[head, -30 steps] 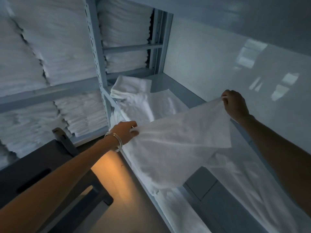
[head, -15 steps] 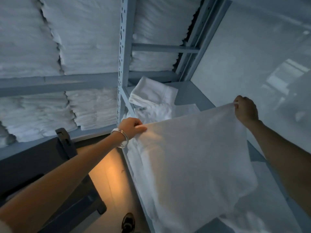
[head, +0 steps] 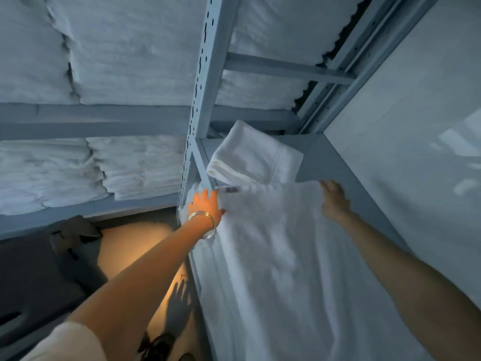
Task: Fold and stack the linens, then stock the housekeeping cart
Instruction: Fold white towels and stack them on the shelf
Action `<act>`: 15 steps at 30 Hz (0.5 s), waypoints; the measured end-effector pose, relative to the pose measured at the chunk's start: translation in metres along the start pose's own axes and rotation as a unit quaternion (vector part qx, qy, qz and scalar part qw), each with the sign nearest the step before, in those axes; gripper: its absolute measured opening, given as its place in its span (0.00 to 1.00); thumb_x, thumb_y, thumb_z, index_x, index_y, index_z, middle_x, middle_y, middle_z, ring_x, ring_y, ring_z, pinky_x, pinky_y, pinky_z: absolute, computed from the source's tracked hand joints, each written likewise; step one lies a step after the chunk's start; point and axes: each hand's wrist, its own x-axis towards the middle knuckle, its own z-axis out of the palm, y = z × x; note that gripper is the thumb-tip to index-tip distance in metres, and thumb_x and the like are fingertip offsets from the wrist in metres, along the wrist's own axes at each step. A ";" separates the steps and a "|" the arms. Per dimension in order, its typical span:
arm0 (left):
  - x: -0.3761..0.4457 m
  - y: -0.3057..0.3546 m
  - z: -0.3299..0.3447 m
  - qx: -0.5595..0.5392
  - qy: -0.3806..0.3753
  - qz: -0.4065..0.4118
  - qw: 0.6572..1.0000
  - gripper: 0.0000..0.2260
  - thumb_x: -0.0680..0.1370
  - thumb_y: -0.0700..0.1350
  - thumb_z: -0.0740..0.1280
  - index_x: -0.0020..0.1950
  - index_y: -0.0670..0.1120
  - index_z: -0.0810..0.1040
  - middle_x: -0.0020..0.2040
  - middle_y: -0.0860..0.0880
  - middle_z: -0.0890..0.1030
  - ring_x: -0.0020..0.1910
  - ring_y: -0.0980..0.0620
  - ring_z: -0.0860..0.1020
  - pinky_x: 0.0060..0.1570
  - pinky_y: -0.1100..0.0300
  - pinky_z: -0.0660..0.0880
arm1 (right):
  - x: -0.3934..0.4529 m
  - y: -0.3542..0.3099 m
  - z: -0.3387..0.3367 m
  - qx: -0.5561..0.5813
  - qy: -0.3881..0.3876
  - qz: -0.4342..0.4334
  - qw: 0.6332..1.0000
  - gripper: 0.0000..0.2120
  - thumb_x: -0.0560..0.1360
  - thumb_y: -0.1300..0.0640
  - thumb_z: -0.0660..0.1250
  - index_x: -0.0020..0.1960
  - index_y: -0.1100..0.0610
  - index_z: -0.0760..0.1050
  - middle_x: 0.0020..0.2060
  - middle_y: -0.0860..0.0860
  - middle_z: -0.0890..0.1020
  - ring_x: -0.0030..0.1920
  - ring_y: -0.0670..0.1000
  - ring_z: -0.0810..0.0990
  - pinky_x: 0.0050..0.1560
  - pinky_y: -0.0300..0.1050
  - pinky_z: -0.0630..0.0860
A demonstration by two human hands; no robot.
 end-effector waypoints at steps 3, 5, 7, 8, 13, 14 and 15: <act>0.012 -0.019 0.008 0.075 -0.023 0.056 0.995 0.28 0.79 0.55 0.61 0.76 0.49 0.56 0.76 0.47 0.55 0.75 0.44 0.53 0.69 0.49 0.61 | -0.039 -0.017 0.044 0.033 -0.059 -0.027 0.997 0.27 0.77 0.63 0.60 0.74 0.55 0.60 0.76 0.55 0.54 0.74 0.59 0.57 0.69 0.56 0.63; 0.025 -0.023 0.001 0.097 -0.012 0.095 0.991 0.28 0.78 0.55 0.62 0.75 0.48 0.59 0.76 0.48 0.56 0.75 0.45 0.53 0.69 0.49 0.62 | -0.074 -0.024 0.059 0.077 -0.066 -0.023 0.995 0.24 0.77 0.61 0.61 0.72 0.57 0.64 0.73 0.58 0.59 0.71 0.59 0.64 0.67 0.50 0.66; 0.039 -0.021 -0.005 0.090 -0.009 0.119 0.989 0.27 0.77 0.56 0.64 0.73 0.48 0.63 0.75 0.47 0.60 0.74 0.46 0.56 0.69 0.50 0.64 | -0.114 -0.026 0.069 0.111 -0.079 -0.012 0.991 0.22 0.76 0.59 0.60 0.70 0.58 0.66 0.70 0.60 0.64 0.69 0.59 0.67 0.65 0.47 0.66; 0.045 -0.019 -0.007 0.090 -0.017 0.126 0.988 0.26 0.77 0.56 0.65 0.72 0.48 0.65 0.74 0.47 0.62 0.73 0.46 0.57 0.68 0.50 0.65 | -0.134 -0.026 0.074 0.126 -0.093 -0.010 0.988 0.23 0.75 0.55 0.59 0.70 0.58 0.67 0.69 0.60 0.65 0.68 0.59 0.67 0.65 0.47 0.66; 0.058 0.000 -0.009 0.157 -0.037 0.127 0.979 0.25 0.74 0.59 0.67 0.65 0.46 0.71 0.64 0.44 0.70 0.65 0.42 0.66 0.60 0.53 0.69 | -0.214 -0.022 0.089 0.122 -0.144 -0.011 0.982 0.28 0.78 0.50 0.59 0.74 0.57 0.58 0.73 0.56 0.59 0.74 0.54 0.59 0.71 0.41 0.54; 0.058 0.003 -0.009 0.167 -0.035 0.135 0.976 0.24 0.74 0.58 0.67 0.65 0.47 0.71 0.64 0.44 0.69 0.65 0.42 0.66 0.58 0.52 0.70 | -0.223 -0.020 0.090 0.110 -0.143 -0.014 0.984 0.30 0.78 0.49 0.59 0.76 0.56 0.54 0.75 0.55 0.56 0.75 0.53 0.55 0.72 0.40 0.52; 0.058 0.005 -0.009 0.174 -0.037 0.145 0.973 0.22 0.74 0.57 0.67 0.64 0.47 0.72 0.65 0.44 0.68 0.65 0.42 0.65 0.58 0.52 0.70 | -0.230 -0.019 0.090 0.103 -0.147 -0.008 0.984 0.31 0.78 0.49 0.59 0.76 0.55 0.52 0.75 0.54 0.53 0.75 0.52 0.53 0.72 0.40 0.51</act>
